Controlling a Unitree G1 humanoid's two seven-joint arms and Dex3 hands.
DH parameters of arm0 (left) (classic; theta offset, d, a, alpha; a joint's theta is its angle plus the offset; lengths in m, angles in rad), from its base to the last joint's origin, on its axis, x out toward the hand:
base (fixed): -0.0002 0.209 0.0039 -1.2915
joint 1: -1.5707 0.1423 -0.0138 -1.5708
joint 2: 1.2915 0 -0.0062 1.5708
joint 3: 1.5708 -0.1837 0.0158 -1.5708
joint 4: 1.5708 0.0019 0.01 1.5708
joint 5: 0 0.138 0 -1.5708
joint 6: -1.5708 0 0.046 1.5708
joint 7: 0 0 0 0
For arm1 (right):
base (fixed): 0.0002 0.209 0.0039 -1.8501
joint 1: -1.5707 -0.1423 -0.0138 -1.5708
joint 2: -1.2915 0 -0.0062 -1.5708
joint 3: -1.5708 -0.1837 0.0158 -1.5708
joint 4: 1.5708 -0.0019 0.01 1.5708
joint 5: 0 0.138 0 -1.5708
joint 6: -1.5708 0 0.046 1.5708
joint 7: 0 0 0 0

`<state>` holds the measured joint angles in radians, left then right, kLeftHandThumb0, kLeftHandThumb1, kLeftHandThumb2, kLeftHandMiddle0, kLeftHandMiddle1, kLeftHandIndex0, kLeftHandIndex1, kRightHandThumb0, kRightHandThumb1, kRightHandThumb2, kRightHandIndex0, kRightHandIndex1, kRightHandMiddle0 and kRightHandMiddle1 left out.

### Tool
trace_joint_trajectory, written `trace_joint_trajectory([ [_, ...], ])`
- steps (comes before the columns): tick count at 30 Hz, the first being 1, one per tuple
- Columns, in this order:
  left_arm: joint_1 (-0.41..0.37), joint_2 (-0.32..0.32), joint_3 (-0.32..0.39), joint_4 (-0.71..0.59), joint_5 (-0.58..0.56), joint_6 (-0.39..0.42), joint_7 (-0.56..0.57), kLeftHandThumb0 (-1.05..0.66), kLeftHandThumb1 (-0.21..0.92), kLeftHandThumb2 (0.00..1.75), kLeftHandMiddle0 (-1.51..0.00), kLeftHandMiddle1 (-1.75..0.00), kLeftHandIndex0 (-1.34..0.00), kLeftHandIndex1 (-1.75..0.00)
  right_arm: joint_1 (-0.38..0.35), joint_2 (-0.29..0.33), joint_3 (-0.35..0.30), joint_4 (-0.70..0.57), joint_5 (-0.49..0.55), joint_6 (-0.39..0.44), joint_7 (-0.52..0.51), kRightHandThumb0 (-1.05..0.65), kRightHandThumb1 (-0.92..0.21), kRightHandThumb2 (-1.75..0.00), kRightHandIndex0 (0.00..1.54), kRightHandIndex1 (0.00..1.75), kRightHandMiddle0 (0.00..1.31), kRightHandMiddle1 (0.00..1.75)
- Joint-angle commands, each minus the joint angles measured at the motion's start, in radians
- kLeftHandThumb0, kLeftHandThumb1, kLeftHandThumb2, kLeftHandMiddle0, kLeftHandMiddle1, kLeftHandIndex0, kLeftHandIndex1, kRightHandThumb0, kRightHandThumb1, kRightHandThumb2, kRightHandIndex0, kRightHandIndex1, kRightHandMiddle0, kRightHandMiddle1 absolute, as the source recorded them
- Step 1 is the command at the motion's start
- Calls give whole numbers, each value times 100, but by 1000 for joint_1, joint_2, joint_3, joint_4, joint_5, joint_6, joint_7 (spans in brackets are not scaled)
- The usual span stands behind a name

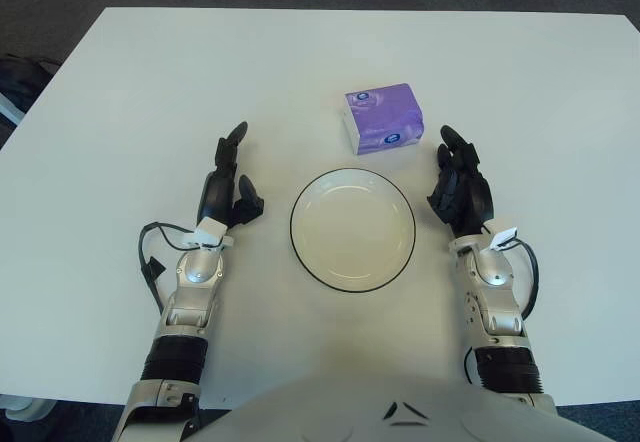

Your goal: Put the tissue paper into the plate.

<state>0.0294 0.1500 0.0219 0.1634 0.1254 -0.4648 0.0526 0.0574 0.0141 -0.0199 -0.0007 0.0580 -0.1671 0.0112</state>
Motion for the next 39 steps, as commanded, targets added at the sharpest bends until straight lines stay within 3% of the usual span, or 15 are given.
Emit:
trace_joint_trajectory([
  [1,80,-22,-12,80,14,-10,13,-90,92,122,-9,-1,0,-45,104,2,-2,89,3,120,-2,-67,-92,-93,25,2,0,44],
  [22,75,-18,-15,90,-3,-13,-3,-87,92,123,-7,0,0,-41,108,-3,-3,85,1,114,-2,-68,-92,-93,26,2,0,46],
  [31,71,-22,-14,89,2,7,5,-89,92,124,-8,0,0,-44,197,13,-24,-115,-101,39,-112,-67,-92,-96,27,3,0,53],
  [39,69,-30,-17,89,6,5,15,-90,92,123,-9,-1,0,-45,157,32,-45,-90,-185,-100,-223,-63,-92,-97,28,3,0,60],
])
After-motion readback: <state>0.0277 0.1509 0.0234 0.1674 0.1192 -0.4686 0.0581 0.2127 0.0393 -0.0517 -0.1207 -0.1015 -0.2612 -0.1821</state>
